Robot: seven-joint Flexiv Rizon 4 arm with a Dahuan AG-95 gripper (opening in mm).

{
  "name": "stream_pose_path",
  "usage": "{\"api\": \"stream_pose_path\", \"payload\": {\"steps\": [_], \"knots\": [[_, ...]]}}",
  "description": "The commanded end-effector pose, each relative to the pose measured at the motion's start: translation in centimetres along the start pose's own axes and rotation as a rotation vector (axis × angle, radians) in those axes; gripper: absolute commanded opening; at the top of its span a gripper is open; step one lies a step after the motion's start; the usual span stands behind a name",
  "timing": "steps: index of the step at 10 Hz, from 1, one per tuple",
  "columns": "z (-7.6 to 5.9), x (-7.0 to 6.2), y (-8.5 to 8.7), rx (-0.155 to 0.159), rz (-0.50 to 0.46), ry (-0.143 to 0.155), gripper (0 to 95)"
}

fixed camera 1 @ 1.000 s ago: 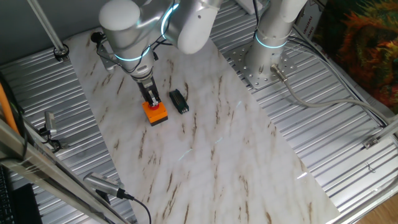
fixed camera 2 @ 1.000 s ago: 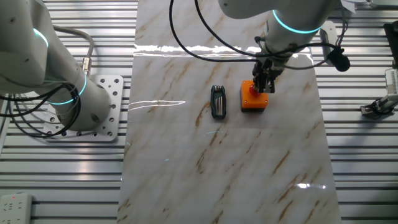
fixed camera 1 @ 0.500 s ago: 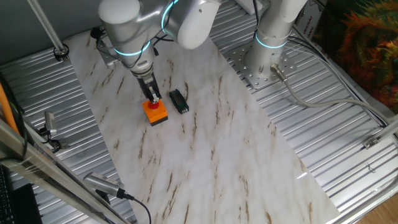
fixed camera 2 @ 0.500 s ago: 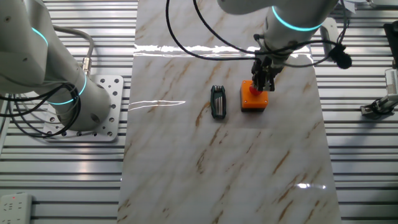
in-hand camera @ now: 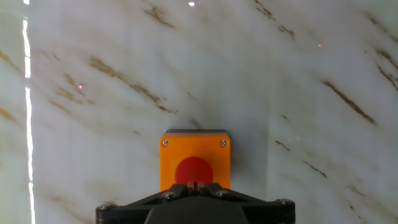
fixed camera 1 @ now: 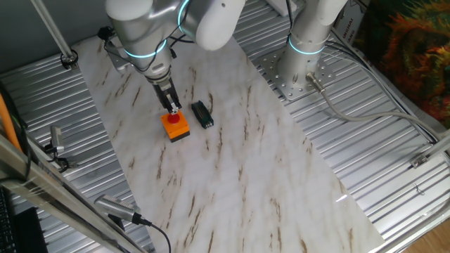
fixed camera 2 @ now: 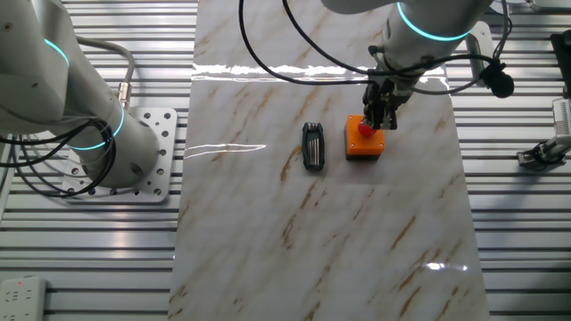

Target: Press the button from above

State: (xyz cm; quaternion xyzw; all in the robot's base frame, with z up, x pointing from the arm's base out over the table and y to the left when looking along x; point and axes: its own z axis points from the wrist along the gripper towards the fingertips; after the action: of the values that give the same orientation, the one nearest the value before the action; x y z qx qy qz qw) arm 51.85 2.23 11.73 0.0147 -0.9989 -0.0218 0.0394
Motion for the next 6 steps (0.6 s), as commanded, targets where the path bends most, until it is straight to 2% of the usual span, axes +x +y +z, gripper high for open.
{"api": "stream_pose_path", "payload": {"steps": [1,6], "knots": [[-0.14,-0.01,0.03,-0.004,-0.004,0.004,0.0],[-0.22,0.02,0.06,-0.003,-0.013,0.022,0.0]]}}
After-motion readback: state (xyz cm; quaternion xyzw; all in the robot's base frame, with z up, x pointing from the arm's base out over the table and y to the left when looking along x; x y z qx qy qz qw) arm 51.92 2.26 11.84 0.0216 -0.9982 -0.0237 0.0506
